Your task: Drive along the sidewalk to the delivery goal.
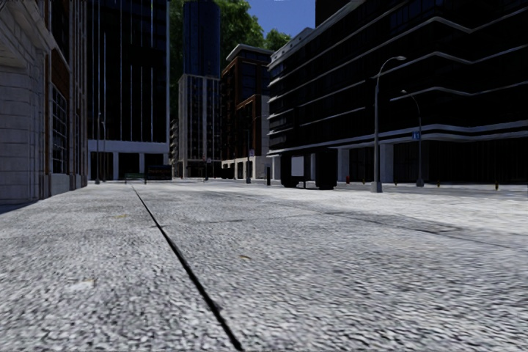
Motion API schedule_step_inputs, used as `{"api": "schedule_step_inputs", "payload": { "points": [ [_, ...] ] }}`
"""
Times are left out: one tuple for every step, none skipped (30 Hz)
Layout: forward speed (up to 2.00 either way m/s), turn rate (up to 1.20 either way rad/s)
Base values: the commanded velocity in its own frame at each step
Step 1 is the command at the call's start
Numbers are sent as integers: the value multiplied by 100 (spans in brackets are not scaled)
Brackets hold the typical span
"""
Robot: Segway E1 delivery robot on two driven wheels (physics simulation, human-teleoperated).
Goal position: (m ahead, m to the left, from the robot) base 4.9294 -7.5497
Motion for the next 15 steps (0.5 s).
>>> {"api": "schedule_step_inputs", "payload": {
  "points": [
    [82,-105],
    [82,-105],
    [82,-105],
    [82,-105],
    [82,-105],
    [82,-105],
    [82,-104],
    [82,-62],
    [82,-13],
    [82,-4],
    [82,-1],
    [89,0],
    [96,0],
    [100,0],
    [106,0]
  ]
}}
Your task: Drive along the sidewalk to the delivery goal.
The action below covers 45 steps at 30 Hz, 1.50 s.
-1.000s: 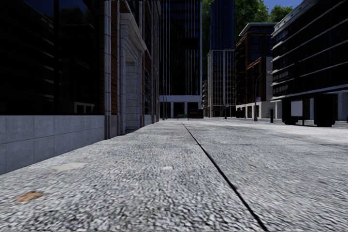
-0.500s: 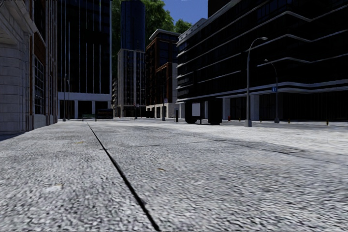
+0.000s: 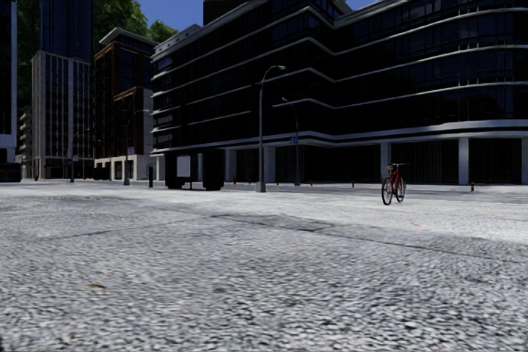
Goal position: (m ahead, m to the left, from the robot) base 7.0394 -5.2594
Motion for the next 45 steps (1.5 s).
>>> {"api": "schedule_step_inputs", "payload": {
  "points": [
    [106,0],
    [111,0],
    [116,0],
    [119,0],
    [121,0],
    [121,0],
    [122,0],
    [124,0],
    [125,0],
    [125,0],
    [126,0],
    [126,0],
    [126,0],
    [126,0],
    [126,0],
    [126,0],
    [126,-2],
    [126,-51],
    [126,-93],
    [127,-101],
    [127,-120],
    [127,-120],
    [128,-120],
    [128,-120],
    [128,-120],
    [128,-120],
    [128,-120],
    [128,-120],
    [128,-120],
    [128,-120],
    [128,-120],
    [128,-120],
    [128,-120],
    [128,-120],
    [128,-118],
    [128,-33],
    [128,-12],
    [128,-1],
    [128,0],
    [129,0],
    [129,0],
    [129,0],
    [129,0],
    [129,0],
    [129,0]
  ]
}}
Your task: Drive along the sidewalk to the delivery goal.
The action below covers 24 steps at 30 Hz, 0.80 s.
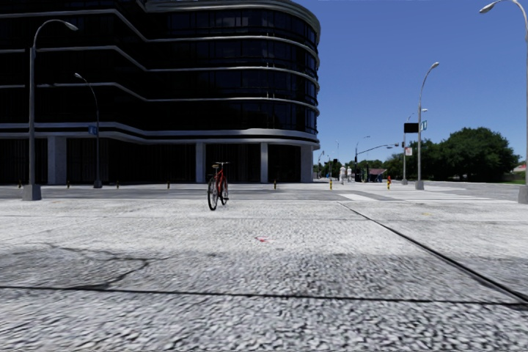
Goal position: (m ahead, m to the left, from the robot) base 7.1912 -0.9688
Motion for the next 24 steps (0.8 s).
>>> {"api": "schedule_step_inputs", "payload": {
  "points": [
    [129,0],
    [130,0],
    [131,0],
    [131,0],
    [131,0],
    [132,0],
    [132,0],
    [132,0],
    [133,0],
    [133,0],
    [133,0],
    [133,0],
    [133,0],
    [133,0],
    [133,0],
    [133,0],
    [133,0],
    [133,0],
    [133,0],
    [133,0],
    [133,0],
    [133,0],
    [133,0],
    [133,0]
  ]
}}
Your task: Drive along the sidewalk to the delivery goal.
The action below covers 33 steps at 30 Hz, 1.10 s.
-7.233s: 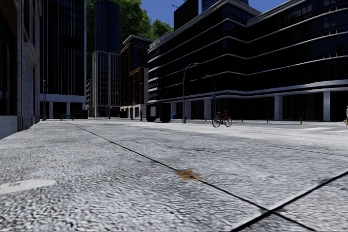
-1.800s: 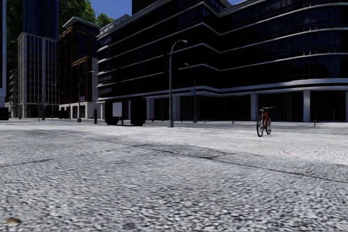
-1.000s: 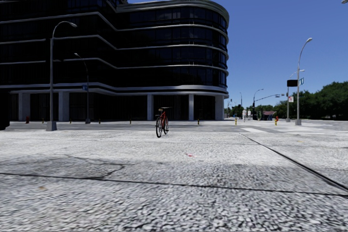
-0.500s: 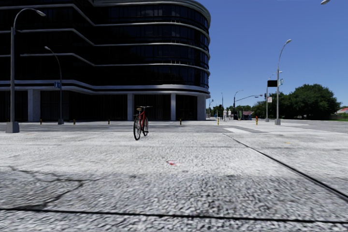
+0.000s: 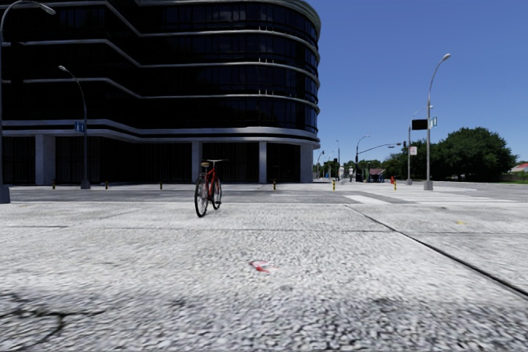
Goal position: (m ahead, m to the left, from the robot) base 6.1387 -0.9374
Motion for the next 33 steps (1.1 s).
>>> {"api": "schedule_step_inputs", "payload": {
  "points": [
    [133,0],
    [133,-44],
    [133,-53],
    [133,-53],
    [133,-54],
    [134,-12],
    [134,-3],
    [134,0],
    [134,0],
    [134,0],
    [134,0],
    [134,0],
    [134,0],
    [134,0],
    [134,0],
    [134,0],
    [134,0],
    [134,0],
    [134,0],
    [134,0],
    [134,0],
    [134,0],
    [134,0],
    [134,0],
    [134,0],
    [134,0],
    [134,0],
    [134,0],
    [134,0],
    [134,0],
    [134,0],
    [134,0],
    [134,-75]
  ]
}}
